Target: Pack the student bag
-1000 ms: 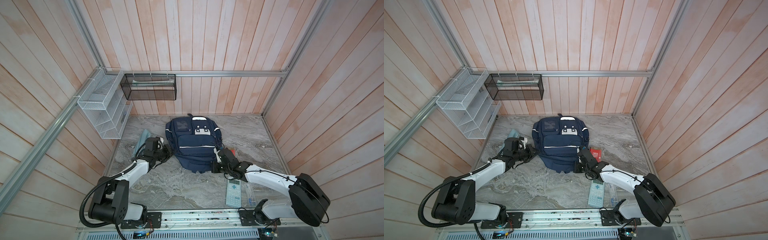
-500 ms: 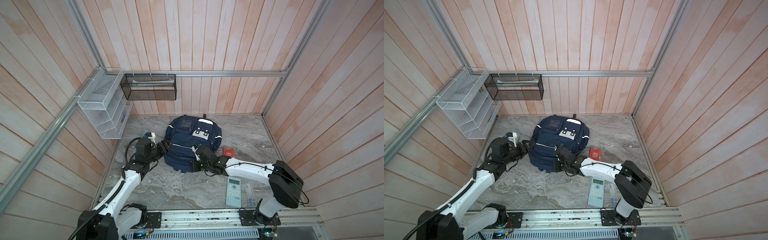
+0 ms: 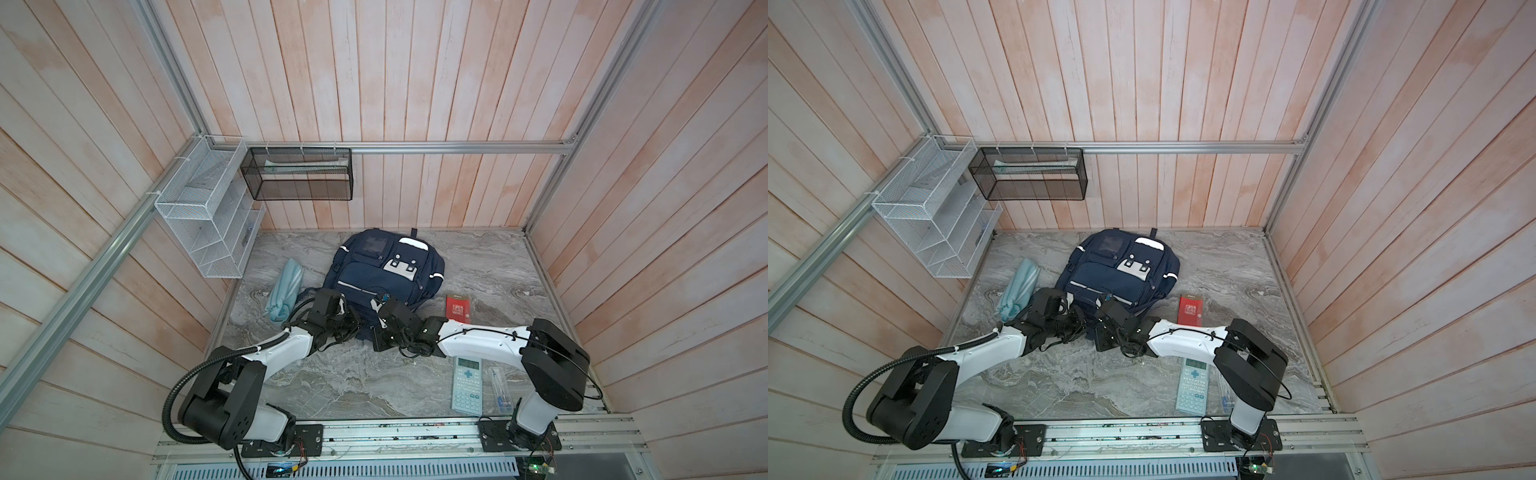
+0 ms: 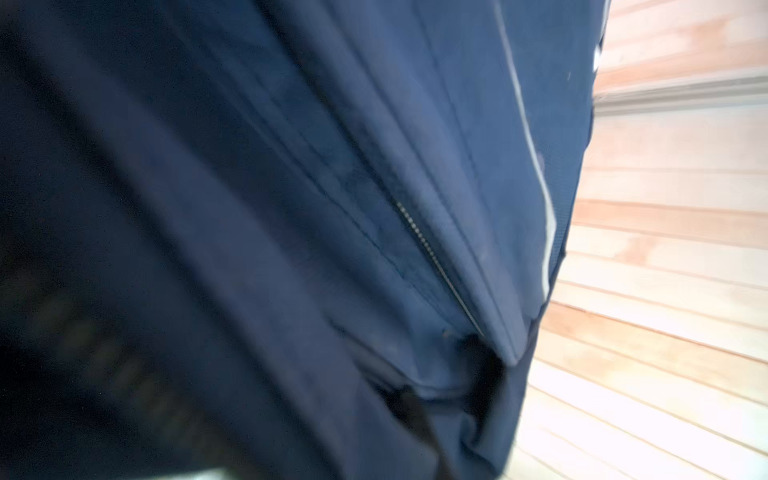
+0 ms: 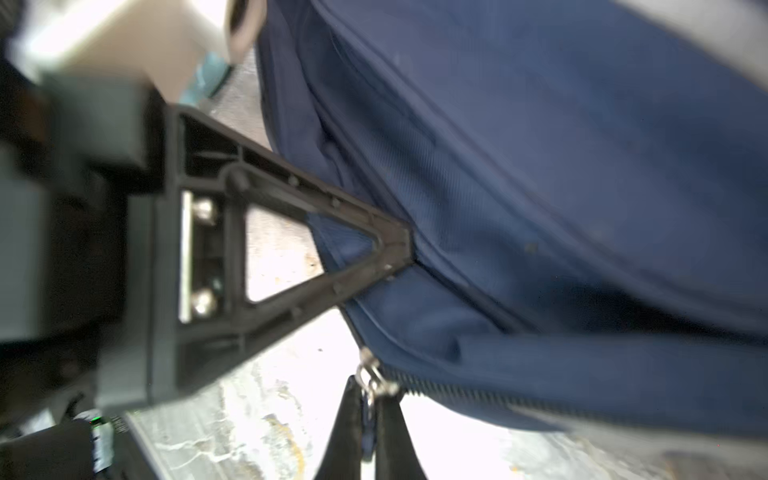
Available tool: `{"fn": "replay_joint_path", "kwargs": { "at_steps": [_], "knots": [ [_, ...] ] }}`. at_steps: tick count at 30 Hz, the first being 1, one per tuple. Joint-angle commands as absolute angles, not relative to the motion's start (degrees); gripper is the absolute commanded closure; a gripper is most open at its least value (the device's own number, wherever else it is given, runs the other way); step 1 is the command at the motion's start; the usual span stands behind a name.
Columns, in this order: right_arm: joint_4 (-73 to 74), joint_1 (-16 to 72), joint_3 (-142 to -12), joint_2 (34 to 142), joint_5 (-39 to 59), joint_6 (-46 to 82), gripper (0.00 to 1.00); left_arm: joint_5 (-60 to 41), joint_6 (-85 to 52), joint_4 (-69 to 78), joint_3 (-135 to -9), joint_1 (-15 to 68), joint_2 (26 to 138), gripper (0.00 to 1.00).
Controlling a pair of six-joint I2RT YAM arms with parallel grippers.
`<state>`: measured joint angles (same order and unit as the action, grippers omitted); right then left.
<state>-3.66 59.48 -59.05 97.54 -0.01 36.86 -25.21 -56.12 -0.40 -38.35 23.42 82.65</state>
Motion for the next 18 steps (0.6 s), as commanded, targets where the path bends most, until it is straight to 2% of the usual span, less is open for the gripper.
{"fn": "replay_joint_path", "kwargs": {
  "at_steps": [1,8,18],
  "knots": [
    [-4.13,59.15,-55.62,91.79,0.95,37.09,1.00,-22.77,-49.14,0.43,-42.05,21.08,80.62,1.00],
    [-10.36,47.41,-43.83,84.91,-2.85,37.03,1.00,-24.79,-47.20,-5.80,-40.27,15.77,72.45,1.00],
    [-15.03,26.11,-40.54,83.98,-5.86,33.22,1.00,-25.32,-42.95,-12.55,-39.95,10.67,68.57,1.00]
  ]
}}
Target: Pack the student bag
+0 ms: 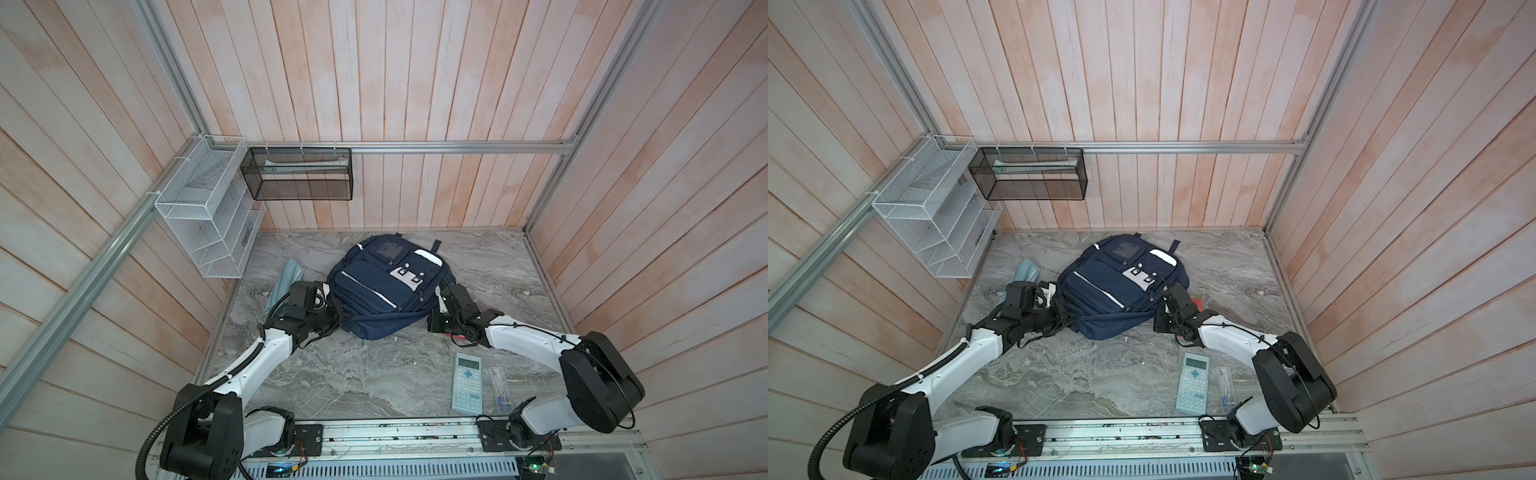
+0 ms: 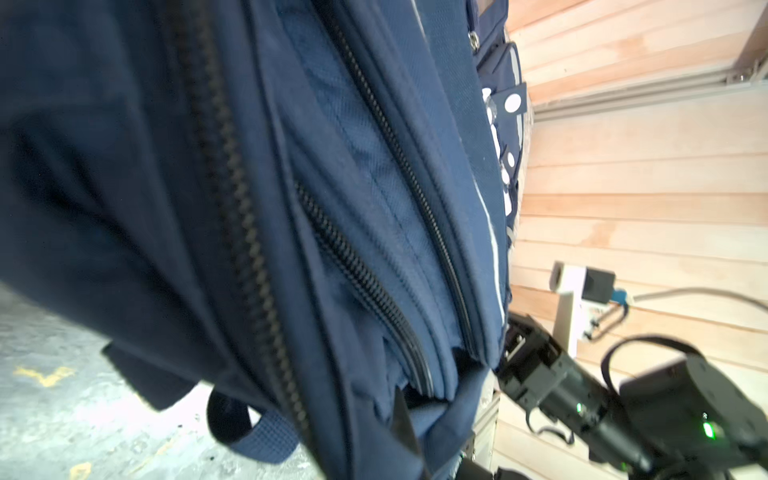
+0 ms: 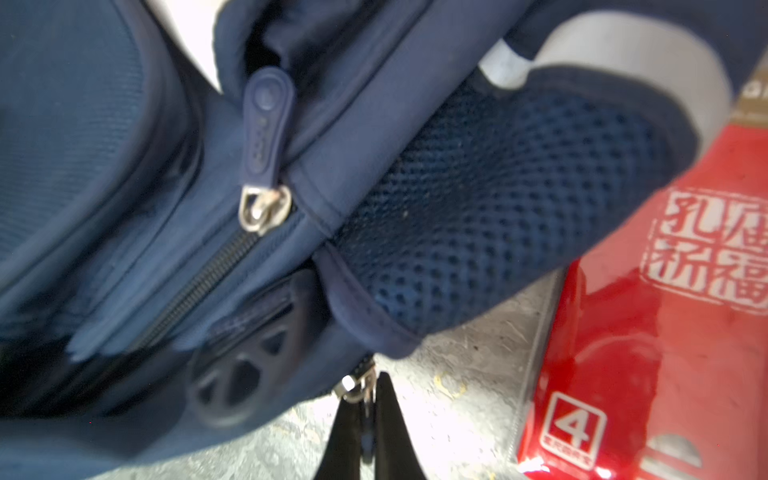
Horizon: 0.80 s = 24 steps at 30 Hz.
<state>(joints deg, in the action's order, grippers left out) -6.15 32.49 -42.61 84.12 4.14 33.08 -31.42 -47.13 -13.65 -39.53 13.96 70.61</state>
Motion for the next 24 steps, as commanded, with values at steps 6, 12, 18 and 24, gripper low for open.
{"fn": "replay_joint_path", "kwargs": {
  "at_steps": [6,12,18,24],
  "knots": [
    [-11.88,27.46,-38.41,81.69,1.04,31.47,1.00,-28.63,-41.23,-11.43,-39.60,7.73,69.84,1.00],
    [-13.12,39.28,-38.85,76.83,5.12,31.33,0.74,-30.38,-38.65,-10.95,-44.92,8.26,76.49,1.00],
    [-19.09,40.10,-44.80,70.72,-7.00,31.43,0.40,-27.99,-35.62,-13.69,-50.98,8.10,79.89,0.92],
    [-13.56,30.61,-49.30,73.79,-8.55,27.18,0.32,-20.21,-31.20,-18.00,-60.03,6.40,85.99,0.88]
  ]
}}
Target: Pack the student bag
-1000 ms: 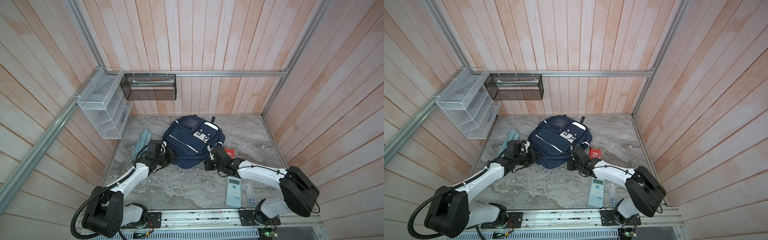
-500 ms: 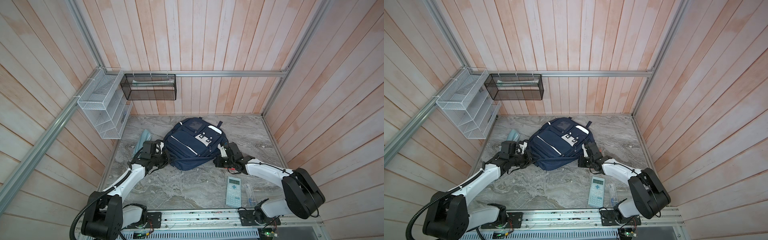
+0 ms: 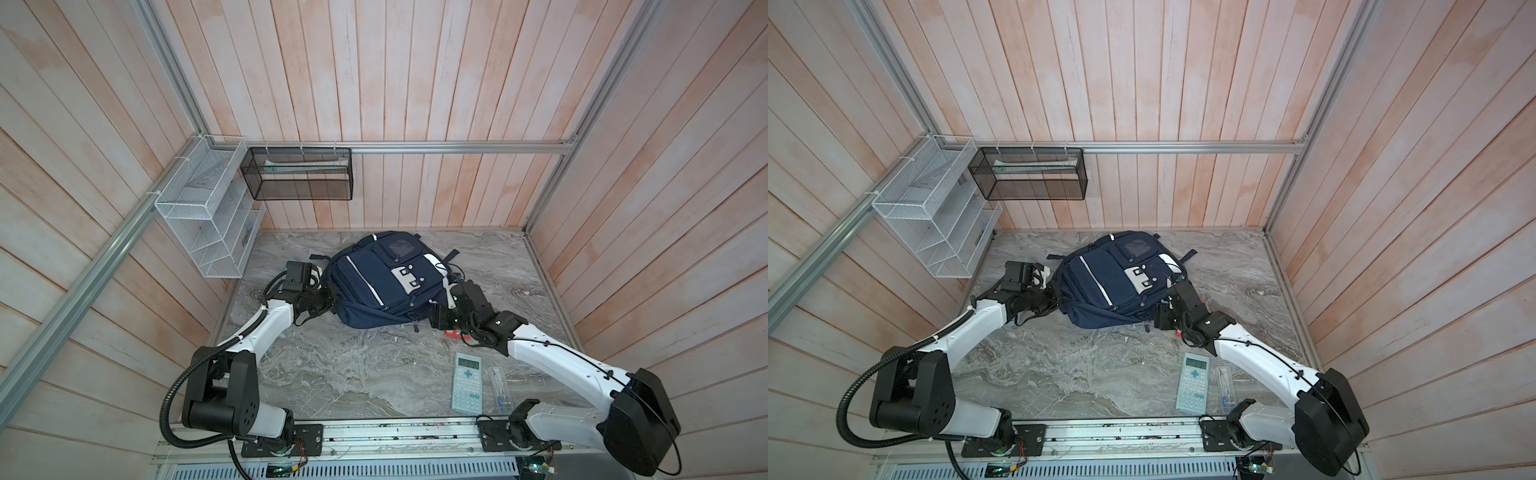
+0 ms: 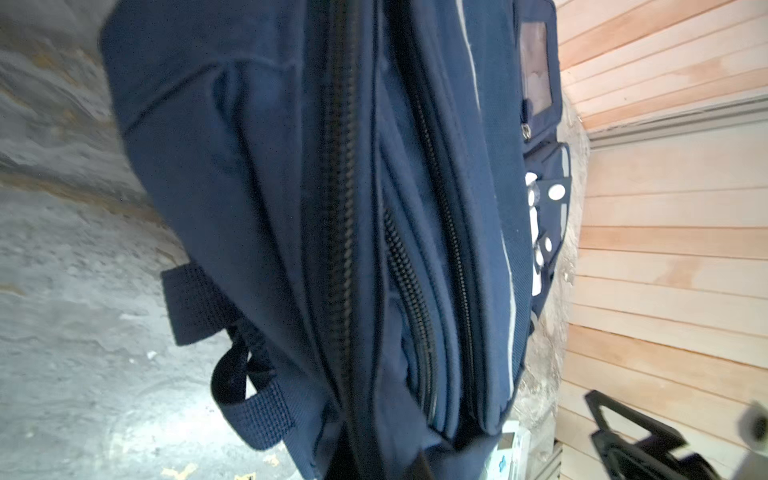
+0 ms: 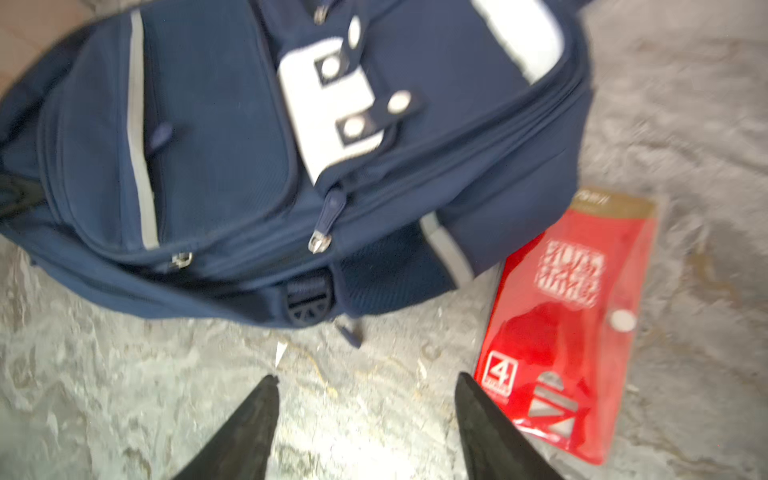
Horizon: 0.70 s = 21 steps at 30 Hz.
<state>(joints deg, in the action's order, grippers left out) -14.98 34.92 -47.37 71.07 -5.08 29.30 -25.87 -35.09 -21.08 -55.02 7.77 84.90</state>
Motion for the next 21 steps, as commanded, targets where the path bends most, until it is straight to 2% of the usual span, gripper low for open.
{"fn": "replay_joint_path", "kwargs": {
  "at_steps": [1,3,5,7,9,12,14,17,21],
  "knots": [
    [-12.83,27.69,-50.54,76.19,-6.49,27.60,0.32,-20.26,-31.11,-17.87,-60.91,6.01,87.03,0.85],
    [-12.18,22.93,-53.49,81.07,-1.44,29.19,0.29,-20.19,-30.94,-18.23,-62.22,5.95,88.29,0.81],
    [-10.81,21.29,-56.73,85.91,3.67,27.00,0.31,-19.89,-30.76,-18.82,-63.33,5.97,88.63,0.76],
    [-8.78,20.93,-59.36,90.62,7.04,25.36,0.32,-19.76,-31.02,-18.95,-63.54,5.89,88.03,0.63],
    [-8.04,20.80,-63.10,96.04,10.62,24.27,0.35,-19.85,-31.03,-20.19,-63.78,5.98,86.92,0.40],
    [-8.17,20.83,-67.56,101.38,12.55,25.51,0.36,-18.85,-32.20,-20.52,-62.54,7.64,82.97,0.24],
    [-8.32,20.84,-68.54,103.74,12.48,27.46,0.38,-19.01,-33.87,-19.95,-62.11,11.44,81.10,0.23],
    [-11.12,21.87,-67.48,105.07,12.57,30.02,0.46,-18.30,-35.45,-18.86,-63.23,19.96,81.78,0.26],
    [-12.73,24.92,-59.31,101.70,10.10,33.09,0.49,-12.07,-33.86,-18.52,-66.04,30.18,87.86,0.38]
  ]
}}
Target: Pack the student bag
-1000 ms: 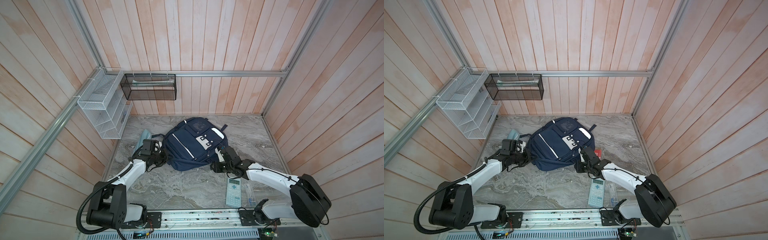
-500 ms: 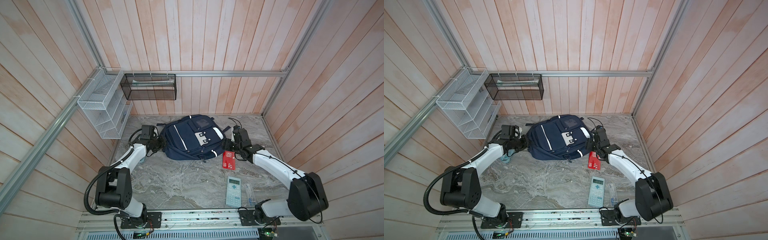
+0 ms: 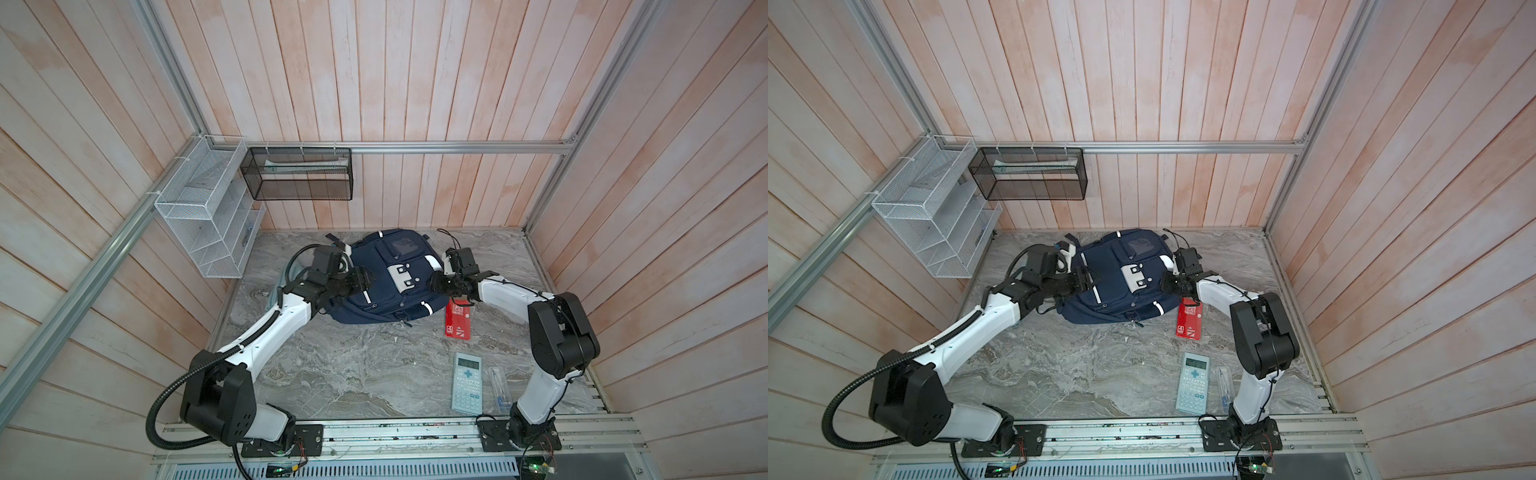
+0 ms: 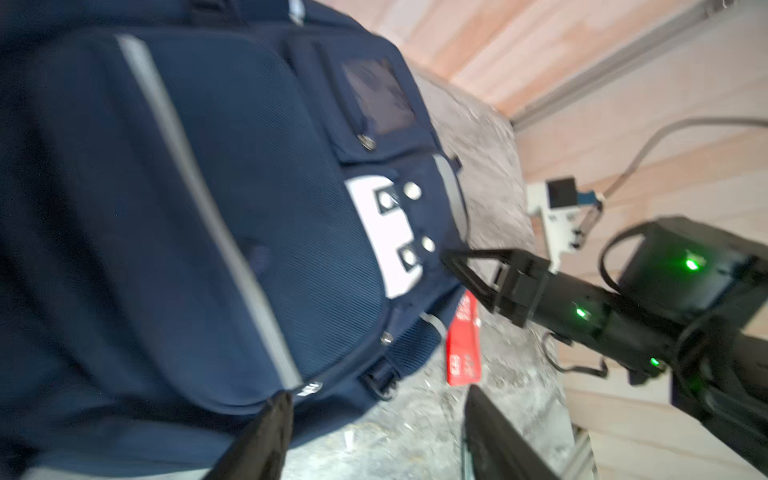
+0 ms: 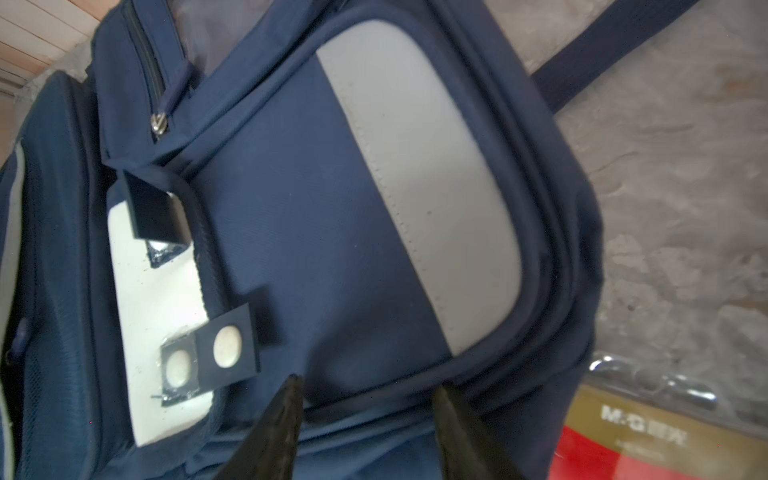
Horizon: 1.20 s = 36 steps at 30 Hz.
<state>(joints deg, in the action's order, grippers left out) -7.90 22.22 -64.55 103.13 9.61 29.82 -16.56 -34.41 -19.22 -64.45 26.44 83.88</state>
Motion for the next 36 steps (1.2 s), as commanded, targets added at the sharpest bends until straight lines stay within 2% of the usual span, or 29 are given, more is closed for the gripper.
{"fn": "replay_joint_path", "kwargs": {
  "at_steps": [1,4,7,9,13,16,18,20,22,26,31,36],
  "knots": [
    [-12.33,25.42,-57.33,100.62,10.15,33.60,0.50,-11.98,-33.56,-18.00,-66.25,31.54,89.76,0.38],
    [-12.40,26.96,-53.03,97.00,9.40,34.57,0.50,-9.57,-32.27,-16.63,-67.14,34.69,95.42,0.41],
    [-11.34,27.42,-50.31,93.03,8.14,35.24,0.49,-3.91,-28.93,-15.08,-67.62,38.23,99.56,0.48],
    [-10.57,27.36,-50.19,91.80,8.17,33.87,0.49,0.13,-26.67,-13.97,-68.74,40.41,101.41,0.49],
    [-10.98,27.33,-51.44,89.84,7.81,30.37,0.49,1.91,-27.15,-11.54,-70.97,41.21,103.77,0.49],
    [-11.02,27.68,-52.75,87.64,5.60,28.50,0.37,3.32,-25.37,-12.85,-74.68,42.54,107.29,0.50],
    [-12.10,27.53,-54.70,86.76,1.82,27.77,0.29,9.01,-24.15,-17.16,-78.40,44.62,110.05,0.50],
    [-11.60,26.98,-56.41,87.32,-0.80,26.22,0.27,13.75,-24.37,-20.74,-80.92,45.51,112.32,0.50],
    [-11.81,26.63,-59.05,89.47,-2.92,25.65,0.27,14.69,-23.90,-19.81,-80.78,45.53,113.47,0.50],
    [-15.05,26.18,-67.35,97.12,-3.11,25.01,0.30,16.43,-24.27,-21.00,-82.19,45.57,115.59,0.64],
    [-13.90,25.31,-69.90,104.46,7.78,24.37,0.38,15.46,-25.26,-20.21,-80.20,45.62,113.94,0.65],
    [-12.42,24.64,-67.61,106.83,9.28,27.15,0.38,13.99,-26.38,-20.08,-78.20,46.01,115.13,0.64]
  ]
}}
